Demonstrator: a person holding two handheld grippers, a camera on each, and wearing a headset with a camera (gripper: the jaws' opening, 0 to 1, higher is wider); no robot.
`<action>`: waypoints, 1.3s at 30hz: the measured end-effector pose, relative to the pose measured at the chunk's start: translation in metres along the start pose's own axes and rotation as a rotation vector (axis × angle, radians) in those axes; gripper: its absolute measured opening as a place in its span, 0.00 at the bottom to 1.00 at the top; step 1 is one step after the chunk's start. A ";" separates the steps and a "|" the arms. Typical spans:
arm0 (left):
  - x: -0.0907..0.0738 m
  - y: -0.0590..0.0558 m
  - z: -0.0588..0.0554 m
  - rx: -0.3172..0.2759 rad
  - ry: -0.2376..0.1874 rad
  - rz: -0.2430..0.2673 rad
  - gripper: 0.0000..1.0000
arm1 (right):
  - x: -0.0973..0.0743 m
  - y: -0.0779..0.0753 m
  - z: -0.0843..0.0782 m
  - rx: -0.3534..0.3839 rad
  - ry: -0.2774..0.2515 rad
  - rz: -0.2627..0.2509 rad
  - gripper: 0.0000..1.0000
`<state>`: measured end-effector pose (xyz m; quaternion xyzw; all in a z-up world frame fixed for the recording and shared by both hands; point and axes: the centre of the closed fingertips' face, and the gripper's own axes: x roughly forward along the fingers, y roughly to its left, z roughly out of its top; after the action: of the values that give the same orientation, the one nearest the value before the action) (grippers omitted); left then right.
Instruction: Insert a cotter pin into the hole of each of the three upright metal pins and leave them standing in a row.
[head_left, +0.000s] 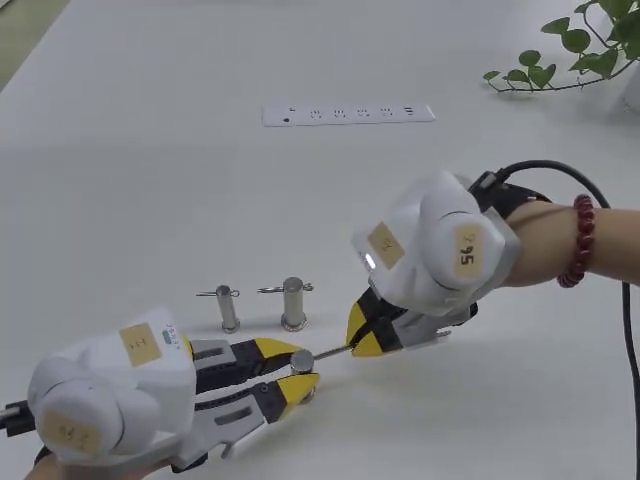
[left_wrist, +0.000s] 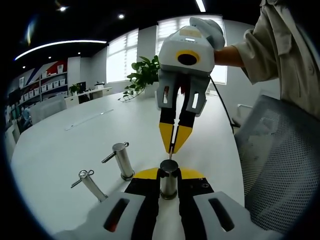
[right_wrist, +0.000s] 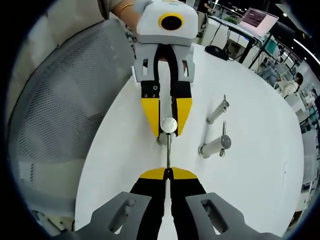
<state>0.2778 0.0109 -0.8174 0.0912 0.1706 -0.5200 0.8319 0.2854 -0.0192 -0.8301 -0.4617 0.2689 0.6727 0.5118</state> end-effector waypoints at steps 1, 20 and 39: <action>0.000 0.000 0.000 0.000 0.000 0.000 0.11 | 0.000 0.001 0.001 -0.001 -0.002 0.005 0.02; 0.000 0.001 0.000 0.005 0.000 -0.003 0.11 | -0.001 0.000 0.008 0.017 -0.039 0.019 0.02; 0.000 0.001 0.000 0.005 -0.017 0.004 0.11 | 0.000 -0.001 0.012 -0.030 -0.038 0.012 0.02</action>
<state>0.2784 0.0110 -0.8178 0.0891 0.1622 -0.5195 0.8342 0.2822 -0.0087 -0.8245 -0.4548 0.2517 0.6884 0.5058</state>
